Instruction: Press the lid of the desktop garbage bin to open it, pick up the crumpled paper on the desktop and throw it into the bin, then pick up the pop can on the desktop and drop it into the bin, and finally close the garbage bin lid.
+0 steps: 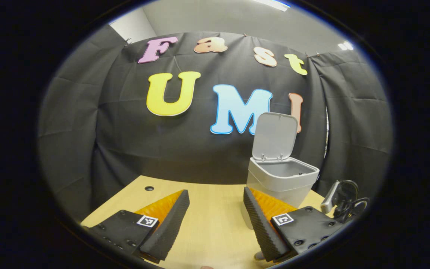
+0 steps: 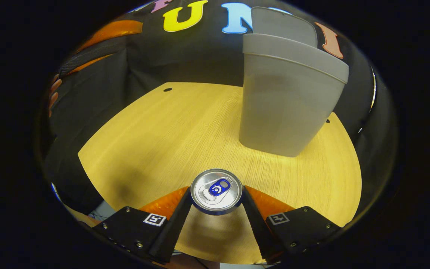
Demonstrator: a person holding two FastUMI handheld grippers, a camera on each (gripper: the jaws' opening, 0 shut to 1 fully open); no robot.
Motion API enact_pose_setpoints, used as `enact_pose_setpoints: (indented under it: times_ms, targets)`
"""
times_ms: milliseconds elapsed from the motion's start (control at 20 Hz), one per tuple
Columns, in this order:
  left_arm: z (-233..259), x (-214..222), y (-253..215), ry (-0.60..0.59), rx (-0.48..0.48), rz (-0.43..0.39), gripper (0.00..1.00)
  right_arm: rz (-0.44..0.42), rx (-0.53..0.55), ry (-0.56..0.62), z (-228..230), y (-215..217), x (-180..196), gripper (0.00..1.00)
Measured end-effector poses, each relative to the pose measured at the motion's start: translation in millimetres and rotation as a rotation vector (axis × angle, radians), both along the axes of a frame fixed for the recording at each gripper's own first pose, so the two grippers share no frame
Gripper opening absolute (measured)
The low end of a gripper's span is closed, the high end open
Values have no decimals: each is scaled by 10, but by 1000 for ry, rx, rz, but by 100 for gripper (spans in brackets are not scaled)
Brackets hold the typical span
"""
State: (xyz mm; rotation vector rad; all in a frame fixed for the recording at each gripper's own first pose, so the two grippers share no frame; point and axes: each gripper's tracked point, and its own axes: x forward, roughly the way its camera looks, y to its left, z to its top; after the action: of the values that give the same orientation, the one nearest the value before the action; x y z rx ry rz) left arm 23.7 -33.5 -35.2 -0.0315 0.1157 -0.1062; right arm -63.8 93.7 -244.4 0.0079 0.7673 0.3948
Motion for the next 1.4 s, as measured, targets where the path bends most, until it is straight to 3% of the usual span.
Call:
enact_pose_setpoints:
  times_ms: [300, 400, 750, 1400]
  targets:
    - [18, 10, -62, -9, -11, -9, 96, -58, 82, -121, 604, -170, 183, 81]
    - [18, 22, -87, -11, -13, -15, 95, -76, 97, -174, 852, -256, 234, 84]
    - [54, 18, -153, -21, -6, -29, 95, -125, 95, -361, 1577, -513, 412, 83]
    - [83, 80, -116, -27, -8, -24, 95, -166, -113, -732, 2589, -773, 905, 83]
